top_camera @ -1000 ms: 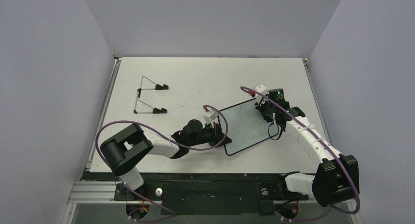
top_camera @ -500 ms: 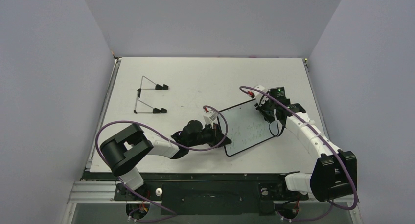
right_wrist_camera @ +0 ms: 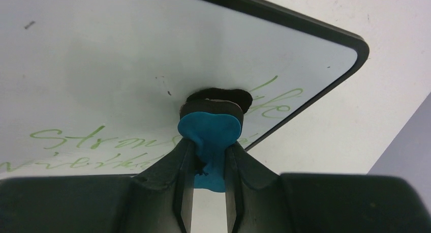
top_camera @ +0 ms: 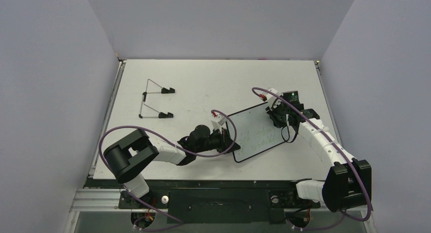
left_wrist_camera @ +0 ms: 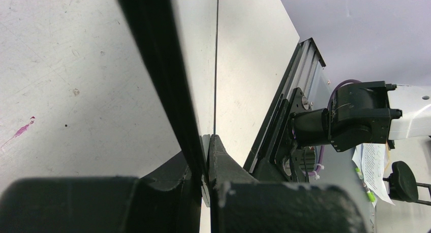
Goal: Erase the whiteboard
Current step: Erase the whiteboard at the center of the board.
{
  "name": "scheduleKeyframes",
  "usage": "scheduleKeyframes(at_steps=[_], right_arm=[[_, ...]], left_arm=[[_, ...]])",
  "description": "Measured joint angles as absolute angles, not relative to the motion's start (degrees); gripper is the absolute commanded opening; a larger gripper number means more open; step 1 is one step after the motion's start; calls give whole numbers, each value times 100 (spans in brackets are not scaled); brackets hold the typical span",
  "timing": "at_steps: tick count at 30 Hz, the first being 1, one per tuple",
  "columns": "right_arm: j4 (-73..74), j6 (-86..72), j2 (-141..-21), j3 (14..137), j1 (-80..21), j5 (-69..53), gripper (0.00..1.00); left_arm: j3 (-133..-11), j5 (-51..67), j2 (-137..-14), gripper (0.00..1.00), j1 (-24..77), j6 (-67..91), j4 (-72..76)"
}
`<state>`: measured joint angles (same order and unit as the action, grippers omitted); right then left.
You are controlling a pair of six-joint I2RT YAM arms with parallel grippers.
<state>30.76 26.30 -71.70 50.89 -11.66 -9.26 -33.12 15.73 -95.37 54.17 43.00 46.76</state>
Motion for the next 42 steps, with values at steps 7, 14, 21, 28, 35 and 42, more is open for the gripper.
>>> scheduleKeyframes(at_steps=[7,14,21,28,35,42], right_arm=[[3242,2847,-7299,5188,-1155,-856,0],[3503,3076,-7579,5380,-1151,-873,0],[4154,3664,-7682,5505,-1142,-1599,0],[3903,3074,-7343,5371,-1007,-1929,0],[3218,2534,-6976,5251,-541,-1487,0],[3240,2587,-7212,5251,-506,-1304,0]], left_arm=[[-3312,1570,-9537,0,5417,4324,4674],[-3310,1562,-9537,0,5417,4418,4652],[-3308,1562,-9526,0,5417,4436,4644],[-3297,1575,-9494,0,5419,4246,4633],[-3280,1741,-9480,0,5446,4125,4622],[-3227,1750,-9454,0,5443,4171,4630]])
